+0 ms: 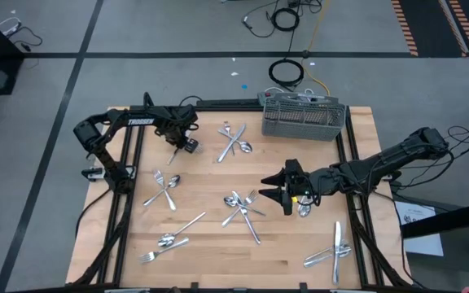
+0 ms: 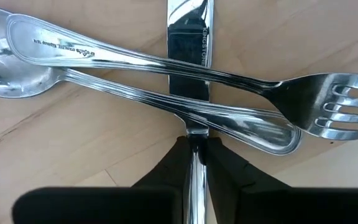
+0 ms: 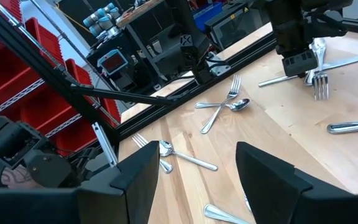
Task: Sort silverware
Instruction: Put the silver knife into the silverware basket
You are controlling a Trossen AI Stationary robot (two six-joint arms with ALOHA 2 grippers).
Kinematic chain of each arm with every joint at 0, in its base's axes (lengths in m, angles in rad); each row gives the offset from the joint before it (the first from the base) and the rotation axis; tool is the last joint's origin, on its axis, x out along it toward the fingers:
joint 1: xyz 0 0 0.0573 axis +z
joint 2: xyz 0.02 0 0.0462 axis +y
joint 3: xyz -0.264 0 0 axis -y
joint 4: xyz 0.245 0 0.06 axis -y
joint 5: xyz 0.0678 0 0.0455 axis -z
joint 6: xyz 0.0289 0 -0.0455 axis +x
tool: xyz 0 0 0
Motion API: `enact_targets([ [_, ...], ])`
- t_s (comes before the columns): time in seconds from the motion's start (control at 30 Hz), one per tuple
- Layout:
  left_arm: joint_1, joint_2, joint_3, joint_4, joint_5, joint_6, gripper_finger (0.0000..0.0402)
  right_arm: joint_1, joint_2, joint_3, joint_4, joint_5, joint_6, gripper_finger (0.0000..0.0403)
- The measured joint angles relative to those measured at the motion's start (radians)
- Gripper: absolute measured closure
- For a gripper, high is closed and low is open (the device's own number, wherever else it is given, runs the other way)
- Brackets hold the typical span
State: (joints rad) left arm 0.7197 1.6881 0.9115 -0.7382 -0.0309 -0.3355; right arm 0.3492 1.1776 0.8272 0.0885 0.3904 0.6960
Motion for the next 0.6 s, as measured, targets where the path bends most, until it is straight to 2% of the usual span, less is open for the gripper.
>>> enact_targets([
  [0.4, 0.000, -0.018, 0.054, -0.149, 0.027, 0.029, 0.0362, 0.000, 0.000, 0.000, -0.018, 0.001, -0.004, 0.0200],
  [0.6, 0.000, -0.019, 0.056, -0.145, 0.027, 0.030, 0.0361, 0.000, 0.000, 0.000, -0.018, 0.000, -0.003, 0.0200],
])
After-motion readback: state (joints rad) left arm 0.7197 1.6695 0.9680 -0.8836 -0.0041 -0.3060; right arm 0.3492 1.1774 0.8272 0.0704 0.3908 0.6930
